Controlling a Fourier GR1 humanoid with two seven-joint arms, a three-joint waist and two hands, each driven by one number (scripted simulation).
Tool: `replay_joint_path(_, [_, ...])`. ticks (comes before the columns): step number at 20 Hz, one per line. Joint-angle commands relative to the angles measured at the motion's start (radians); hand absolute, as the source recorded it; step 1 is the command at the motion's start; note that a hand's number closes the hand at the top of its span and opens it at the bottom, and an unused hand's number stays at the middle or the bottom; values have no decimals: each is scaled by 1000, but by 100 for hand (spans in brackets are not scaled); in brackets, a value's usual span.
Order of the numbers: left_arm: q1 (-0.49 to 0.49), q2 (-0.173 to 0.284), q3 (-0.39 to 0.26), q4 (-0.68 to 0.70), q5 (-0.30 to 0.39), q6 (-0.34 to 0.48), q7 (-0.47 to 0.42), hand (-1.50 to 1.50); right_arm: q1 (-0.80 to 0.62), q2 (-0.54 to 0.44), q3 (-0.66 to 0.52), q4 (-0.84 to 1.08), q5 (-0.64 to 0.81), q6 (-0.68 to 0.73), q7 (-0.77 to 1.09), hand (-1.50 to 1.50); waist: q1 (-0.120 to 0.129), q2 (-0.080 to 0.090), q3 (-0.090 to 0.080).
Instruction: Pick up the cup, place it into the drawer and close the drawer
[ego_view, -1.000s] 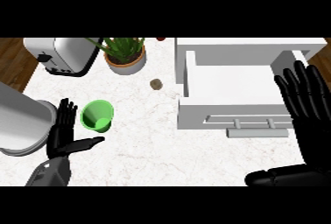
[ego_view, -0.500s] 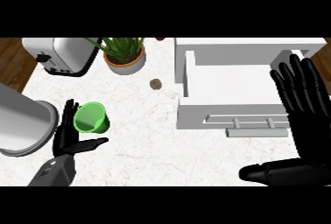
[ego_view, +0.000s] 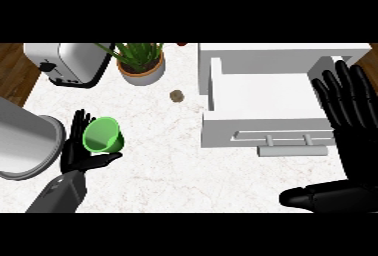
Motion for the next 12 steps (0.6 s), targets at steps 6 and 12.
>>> replay_joint_path(6, [-4, -21, -1, 41, 8, -150, -70, -150, 6, 8, 18, -6, 17, -4, 1, -150, -9, 5, -2])
replay_joint_path(12, [-10, -59, -24, -11, 2, -190, -86, 150, -15, -3, -4, -21, -6, -10, 30, -150, 2, 0, 0])
